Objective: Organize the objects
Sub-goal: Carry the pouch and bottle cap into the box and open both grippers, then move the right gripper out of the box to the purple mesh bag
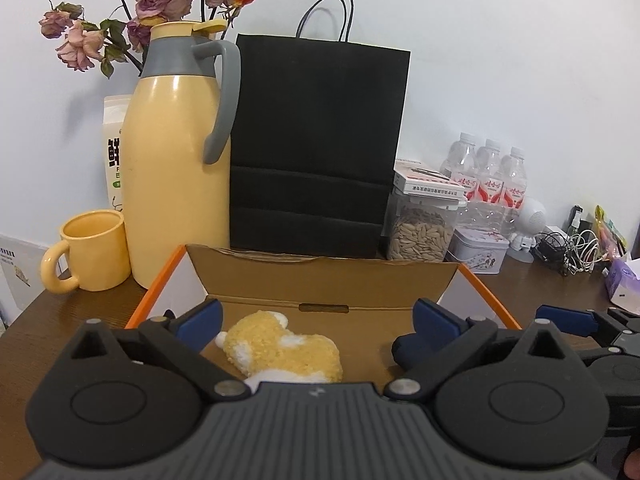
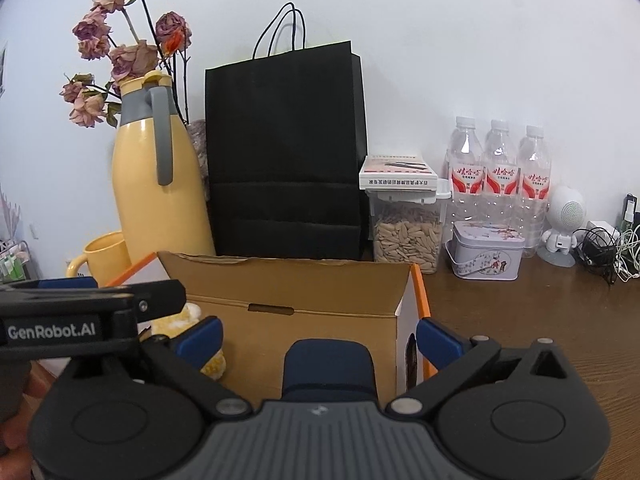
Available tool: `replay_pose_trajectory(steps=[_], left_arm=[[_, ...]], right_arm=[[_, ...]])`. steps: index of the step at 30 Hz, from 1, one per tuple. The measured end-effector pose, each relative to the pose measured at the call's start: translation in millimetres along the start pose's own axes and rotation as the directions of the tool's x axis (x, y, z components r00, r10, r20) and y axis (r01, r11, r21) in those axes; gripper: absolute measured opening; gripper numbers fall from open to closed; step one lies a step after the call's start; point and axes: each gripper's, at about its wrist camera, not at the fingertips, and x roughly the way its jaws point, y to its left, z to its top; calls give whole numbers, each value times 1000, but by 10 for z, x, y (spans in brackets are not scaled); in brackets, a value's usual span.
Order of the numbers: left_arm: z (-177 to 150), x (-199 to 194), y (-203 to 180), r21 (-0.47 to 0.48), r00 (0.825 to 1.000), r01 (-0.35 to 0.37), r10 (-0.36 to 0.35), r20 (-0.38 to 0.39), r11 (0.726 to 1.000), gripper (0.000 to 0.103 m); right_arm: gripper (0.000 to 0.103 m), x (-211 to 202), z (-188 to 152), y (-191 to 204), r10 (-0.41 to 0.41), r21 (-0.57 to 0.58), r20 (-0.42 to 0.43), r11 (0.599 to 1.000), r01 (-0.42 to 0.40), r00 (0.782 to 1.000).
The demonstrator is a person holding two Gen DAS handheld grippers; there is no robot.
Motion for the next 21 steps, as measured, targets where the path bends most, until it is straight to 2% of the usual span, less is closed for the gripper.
replay_pose_trajectory(steps=[10,21], left_arm=[[-2,-182,65,29,1000,-1,1,23,1000,103],[-107,-770,261,62,991,22,-30,130,998,103]], right_arm=[[103,-125,24,61,-8,-25,11,1000,8,1000],[103,-662,-104,130,-8,-61,52,998,11,999]])
